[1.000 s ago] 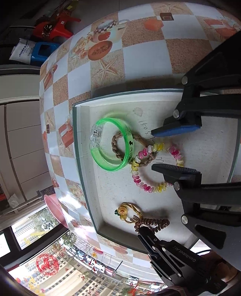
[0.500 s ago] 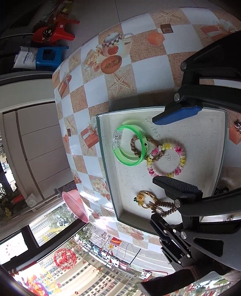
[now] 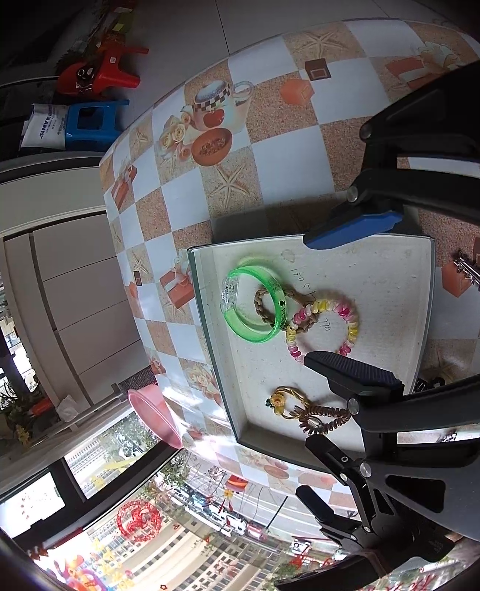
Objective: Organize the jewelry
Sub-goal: 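Open the left tool over the tray while the right tool releases the bracelet, then withdraw both tools from the tray toward the silver pieces on the table, then grasp the silver heart pendant with the left tool while the right tool grasps the silver hair clip, then carry the pendant with the left tool while the right tool carries the hair clip into the tray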
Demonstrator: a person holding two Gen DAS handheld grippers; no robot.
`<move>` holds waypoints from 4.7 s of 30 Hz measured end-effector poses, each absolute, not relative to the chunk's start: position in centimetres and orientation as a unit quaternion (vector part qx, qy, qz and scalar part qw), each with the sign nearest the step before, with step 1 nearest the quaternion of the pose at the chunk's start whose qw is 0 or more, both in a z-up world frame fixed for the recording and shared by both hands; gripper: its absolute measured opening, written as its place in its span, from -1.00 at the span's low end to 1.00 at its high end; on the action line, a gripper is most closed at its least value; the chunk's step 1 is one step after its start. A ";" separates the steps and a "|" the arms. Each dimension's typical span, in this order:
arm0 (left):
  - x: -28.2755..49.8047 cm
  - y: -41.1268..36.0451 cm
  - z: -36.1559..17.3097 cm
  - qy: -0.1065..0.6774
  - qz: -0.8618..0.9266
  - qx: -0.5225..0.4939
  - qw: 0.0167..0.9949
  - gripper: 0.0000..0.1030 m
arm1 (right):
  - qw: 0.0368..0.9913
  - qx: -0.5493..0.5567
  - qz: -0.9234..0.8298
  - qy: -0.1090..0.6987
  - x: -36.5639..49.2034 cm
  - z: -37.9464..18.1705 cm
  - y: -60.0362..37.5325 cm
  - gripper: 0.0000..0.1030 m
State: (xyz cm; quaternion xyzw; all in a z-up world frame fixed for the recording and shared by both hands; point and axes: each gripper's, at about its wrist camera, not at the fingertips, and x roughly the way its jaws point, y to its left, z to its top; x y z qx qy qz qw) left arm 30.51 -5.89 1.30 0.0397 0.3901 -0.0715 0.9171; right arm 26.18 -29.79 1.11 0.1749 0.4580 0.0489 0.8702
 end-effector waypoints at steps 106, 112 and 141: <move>15.3 -1.5 -5.1 0.464 -0.099 0.053 0.879 0.31 | 0.856 0.036 -0.025 0.515 14.1 -4.7 -23.4 0.17; 15.1 -2.3 -4.9 0.464 -0.117 0.060 0.876 -0.12 | 0.855 0.029 -0.015 0.518 14.4 -4.5 -23.3 -0.21; 14.9 0.0 -2.3 0.458 -0.090 0.000 0.884 -0.60 | 0.861 0.103 0.030 0.497 11.9 -3.3 -26.4 -0.79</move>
